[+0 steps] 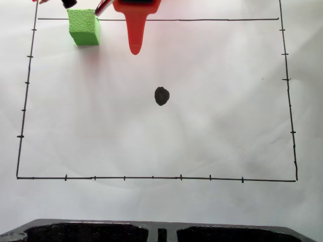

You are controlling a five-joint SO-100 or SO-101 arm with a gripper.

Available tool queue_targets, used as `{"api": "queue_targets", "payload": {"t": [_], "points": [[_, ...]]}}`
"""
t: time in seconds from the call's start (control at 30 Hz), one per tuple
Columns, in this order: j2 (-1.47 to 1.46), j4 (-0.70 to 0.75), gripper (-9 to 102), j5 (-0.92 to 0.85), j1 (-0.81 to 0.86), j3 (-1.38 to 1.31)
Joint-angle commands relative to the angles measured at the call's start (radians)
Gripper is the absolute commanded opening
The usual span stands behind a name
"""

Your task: Grasp the colored block, Place it on the black dot, and then return the arm to the default position.

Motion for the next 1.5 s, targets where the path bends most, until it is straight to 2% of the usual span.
{"api": "queue_targets", "payload": {"t": [0.0, 1.37, 1.47], "points": [[0.012, -0.011, 0, 0.000, -0.002, -0.003], [0.011, -0.009, 0, 0.005, 0.006, -0.005], [-0.029, -0.008, 0, -0.061, -0.003, -0.021]]}}
